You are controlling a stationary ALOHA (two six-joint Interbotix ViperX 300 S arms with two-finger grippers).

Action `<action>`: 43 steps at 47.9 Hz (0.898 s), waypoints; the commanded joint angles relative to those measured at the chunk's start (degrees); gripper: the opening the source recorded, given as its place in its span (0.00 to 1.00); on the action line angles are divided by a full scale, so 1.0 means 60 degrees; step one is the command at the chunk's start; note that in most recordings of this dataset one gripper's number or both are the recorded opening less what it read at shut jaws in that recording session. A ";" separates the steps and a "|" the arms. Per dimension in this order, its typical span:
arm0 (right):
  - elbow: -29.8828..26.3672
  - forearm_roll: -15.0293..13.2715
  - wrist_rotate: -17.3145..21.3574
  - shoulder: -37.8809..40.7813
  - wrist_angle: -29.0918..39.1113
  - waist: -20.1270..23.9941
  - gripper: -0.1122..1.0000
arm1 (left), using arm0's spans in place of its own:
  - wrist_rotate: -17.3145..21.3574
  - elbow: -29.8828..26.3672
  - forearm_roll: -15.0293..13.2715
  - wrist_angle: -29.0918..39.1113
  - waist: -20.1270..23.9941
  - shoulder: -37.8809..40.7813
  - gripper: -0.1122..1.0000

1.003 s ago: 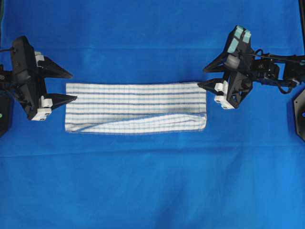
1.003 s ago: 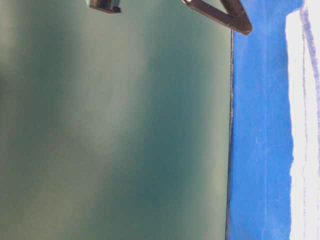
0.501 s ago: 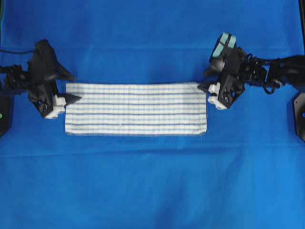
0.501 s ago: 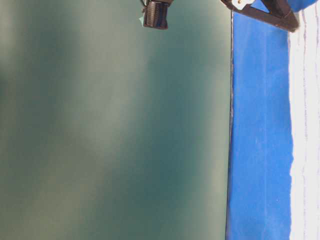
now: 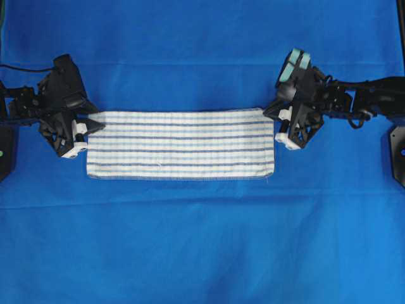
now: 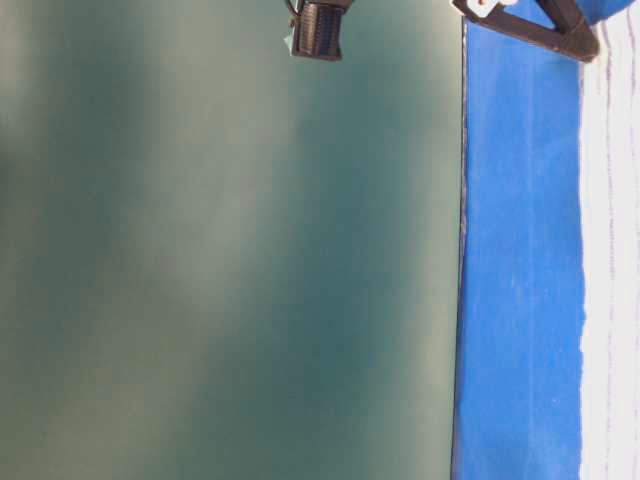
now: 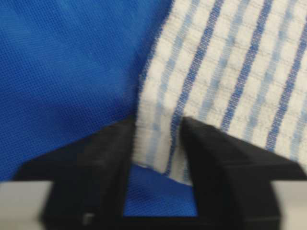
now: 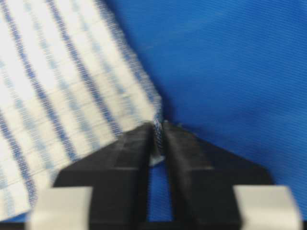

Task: Fold the blue towel.
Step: 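Grasp the short ends of the folded strip with both grippers and lift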

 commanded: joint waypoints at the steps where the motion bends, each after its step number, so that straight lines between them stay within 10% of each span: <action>1: -0.0176 -0.0015 0.0015 -0.0059 0.0059 0.0322 0.14 | -0.0015 -0.0132 0.0015 0.0000 0.0029 -0.0029 0.30; 7: -0.0132 0.0000 0.0103 -0.0044 0.0161 0.0425 0.14 | -0.0015 -0.0146 0.0015 0.0059 0.0029 -0.0029 0.14; 43: -0.0527 -0.0015 -0.0015 -0.2944 0.1904 0.0044 0.14 | -0.0029 -0.1421 0.0015 0.3164 0.0029 -0.2505 0.13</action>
